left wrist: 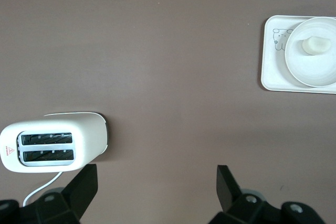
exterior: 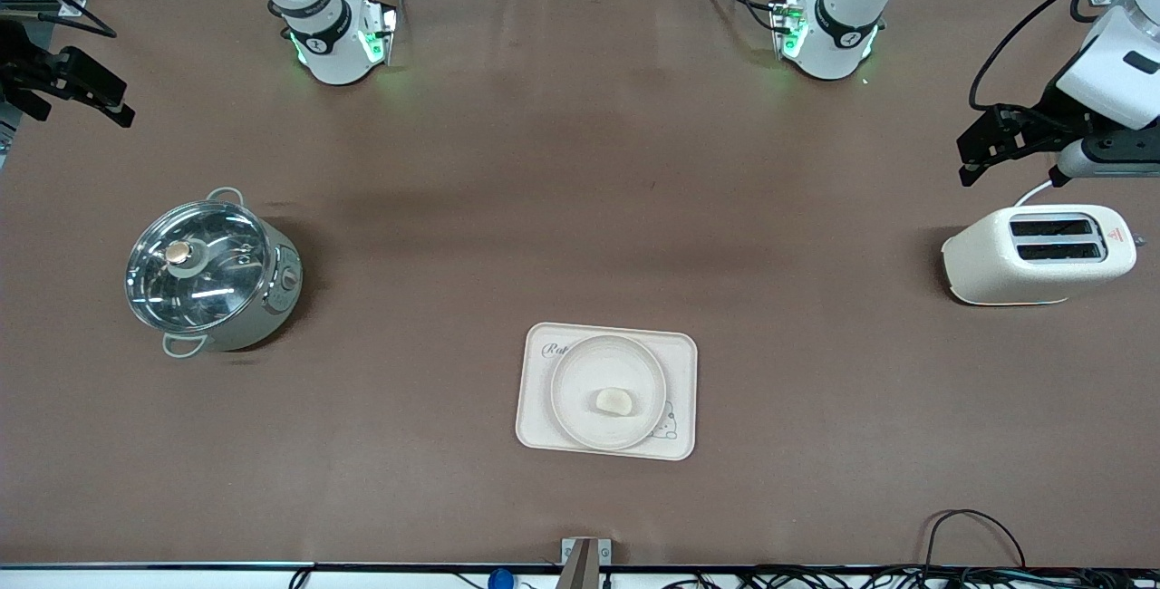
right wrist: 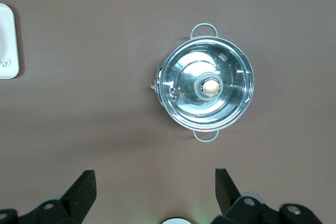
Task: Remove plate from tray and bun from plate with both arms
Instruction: 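Reach the right gripper out toward the white tray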
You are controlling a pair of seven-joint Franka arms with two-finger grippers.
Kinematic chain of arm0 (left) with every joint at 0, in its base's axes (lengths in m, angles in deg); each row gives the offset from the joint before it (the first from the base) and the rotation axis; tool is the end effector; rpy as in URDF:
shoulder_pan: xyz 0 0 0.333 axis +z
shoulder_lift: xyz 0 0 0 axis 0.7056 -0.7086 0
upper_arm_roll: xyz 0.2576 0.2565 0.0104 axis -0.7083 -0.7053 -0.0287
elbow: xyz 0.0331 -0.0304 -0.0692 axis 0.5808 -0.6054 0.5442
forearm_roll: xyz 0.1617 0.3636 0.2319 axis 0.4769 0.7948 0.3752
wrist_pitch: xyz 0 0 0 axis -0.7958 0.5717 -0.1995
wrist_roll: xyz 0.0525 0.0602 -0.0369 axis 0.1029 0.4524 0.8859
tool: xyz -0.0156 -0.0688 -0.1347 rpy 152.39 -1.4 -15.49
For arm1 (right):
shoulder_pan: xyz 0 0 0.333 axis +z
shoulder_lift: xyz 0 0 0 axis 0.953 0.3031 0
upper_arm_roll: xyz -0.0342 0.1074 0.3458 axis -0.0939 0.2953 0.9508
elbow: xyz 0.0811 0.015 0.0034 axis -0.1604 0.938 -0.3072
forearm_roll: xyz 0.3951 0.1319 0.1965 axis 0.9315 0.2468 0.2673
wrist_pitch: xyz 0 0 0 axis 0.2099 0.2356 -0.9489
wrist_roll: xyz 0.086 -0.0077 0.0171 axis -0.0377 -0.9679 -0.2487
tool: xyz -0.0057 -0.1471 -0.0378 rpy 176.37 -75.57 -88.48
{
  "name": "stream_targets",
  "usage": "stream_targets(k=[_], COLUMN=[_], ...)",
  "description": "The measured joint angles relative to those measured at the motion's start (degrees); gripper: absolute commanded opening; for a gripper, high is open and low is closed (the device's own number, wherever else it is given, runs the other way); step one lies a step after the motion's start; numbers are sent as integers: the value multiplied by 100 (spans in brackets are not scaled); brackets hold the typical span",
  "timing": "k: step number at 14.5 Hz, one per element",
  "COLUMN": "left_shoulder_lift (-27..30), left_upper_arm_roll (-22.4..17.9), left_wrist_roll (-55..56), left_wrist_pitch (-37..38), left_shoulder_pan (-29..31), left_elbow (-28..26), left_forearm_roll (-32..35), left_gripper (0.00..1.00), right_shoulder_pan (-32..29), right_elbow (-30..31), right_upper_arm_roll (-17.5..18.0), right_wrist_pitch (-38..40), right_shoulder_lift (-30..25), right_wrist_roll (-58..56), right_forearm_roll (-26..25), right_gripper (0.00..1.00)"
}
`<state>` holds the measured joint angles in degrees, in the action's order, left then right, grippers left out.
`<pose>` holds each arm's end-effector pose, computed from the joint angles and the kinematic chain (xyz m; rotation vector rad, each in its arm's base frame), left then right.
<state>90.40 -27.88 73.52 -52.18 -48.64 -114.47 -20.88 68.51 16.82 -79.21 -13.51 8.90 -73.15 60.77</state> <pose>0.6174 -0.0905 0.6581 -3.1009 0.0800 -0.1854 0.5527 -0.0049 0.6838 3.1187 -0.1380 -0.0049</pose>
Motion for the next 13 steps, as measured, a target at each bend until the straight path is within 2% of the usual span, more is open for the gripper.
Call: stream_targets(k=[6, 13], left_shoulder_lift=[-2, -37], left_upper_arm_roll=[0, 0], left_wrist_roll=[0, -107], left_wrist_pitch=[139, 163], left_shoulder_pan=[-3, 1], left_elbow=[27, 68], left_forearm_roll=[0, 0], left_gripper=[100, 100], right_shoulder_pan=[0, 5], right_elbow=[0, 39], right_upper_arm_roll=[-3, 29], right_wrist_pitch=[-4, -220], right_shoulder_lift=[1, 116], right_wrist_roll=[0, 0], right_forearm_roll=[38, 492], right_gripper=[100, 100])
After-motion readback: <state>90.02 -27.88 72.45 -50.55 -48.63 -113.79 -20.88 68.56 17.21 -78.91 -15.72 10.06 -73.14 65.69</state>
